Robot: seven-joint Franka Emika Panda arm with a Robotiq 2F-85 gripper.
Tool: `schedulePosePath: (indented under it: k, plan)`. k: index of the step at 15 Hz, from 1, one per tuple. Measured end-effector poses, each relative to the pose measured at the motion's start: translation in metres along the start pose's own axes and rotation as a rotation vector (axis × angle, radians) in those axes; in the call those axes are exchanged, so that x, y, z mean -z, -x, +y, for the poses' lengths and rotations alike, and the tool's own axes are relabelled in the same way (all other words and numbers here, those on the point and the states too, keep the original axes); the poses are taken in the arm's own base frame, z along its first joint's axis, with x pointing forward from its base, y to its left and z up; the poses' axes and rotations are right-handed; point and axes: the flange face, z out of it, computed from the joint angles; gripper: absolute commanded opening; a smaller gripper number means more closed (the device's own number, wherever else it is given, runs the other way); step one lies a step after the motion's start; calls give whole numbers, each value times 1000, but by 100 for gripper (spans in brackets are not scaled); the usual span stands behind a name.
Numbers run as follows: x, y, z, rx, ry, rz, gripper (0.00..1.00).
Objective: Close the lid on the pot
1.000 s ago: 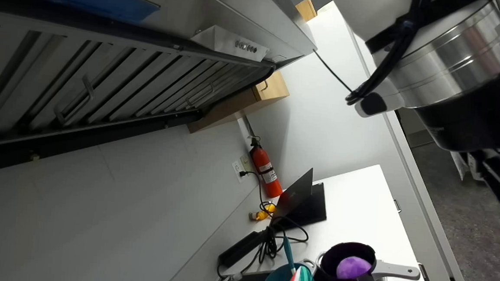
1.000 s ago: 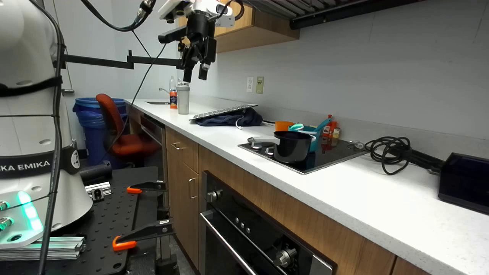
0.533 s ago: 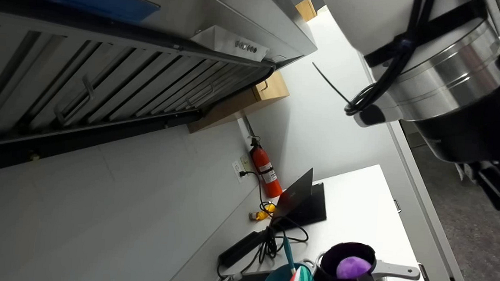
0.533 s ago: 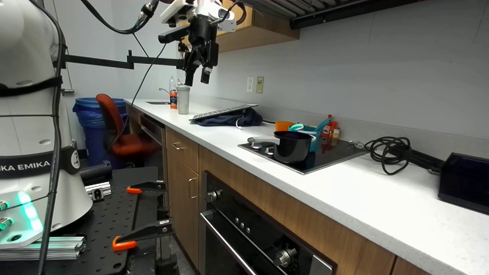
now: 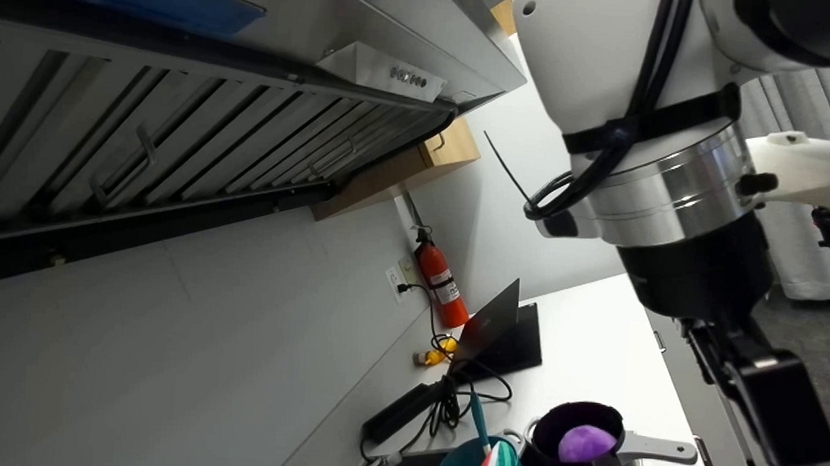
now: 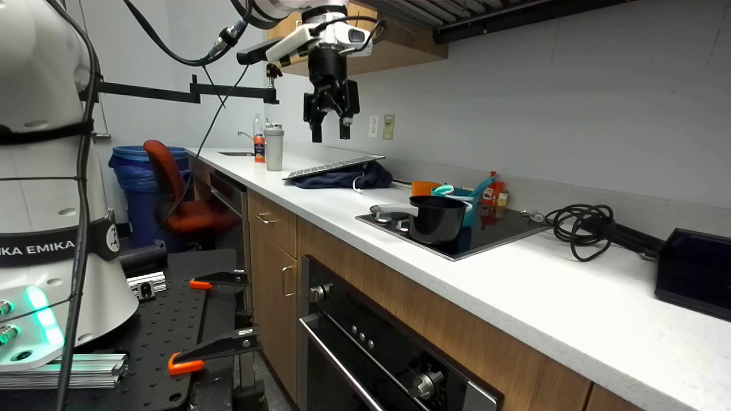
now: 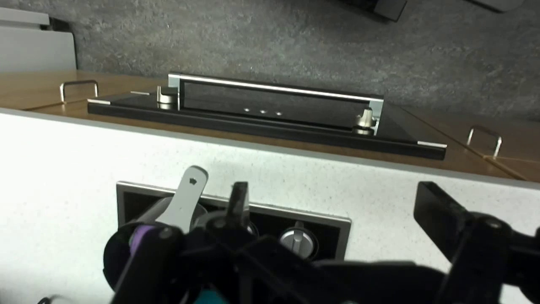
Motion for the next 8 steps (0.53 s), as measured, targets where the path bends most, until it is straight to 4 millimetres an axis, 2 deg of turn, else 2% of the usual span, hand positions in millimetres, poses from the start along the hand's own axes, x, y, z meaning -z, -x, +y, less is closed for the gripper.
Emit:
schedulePosePath:
  k: [8]
  plan:
    - [-22, -48, 0, 33, -52, 160, 100]
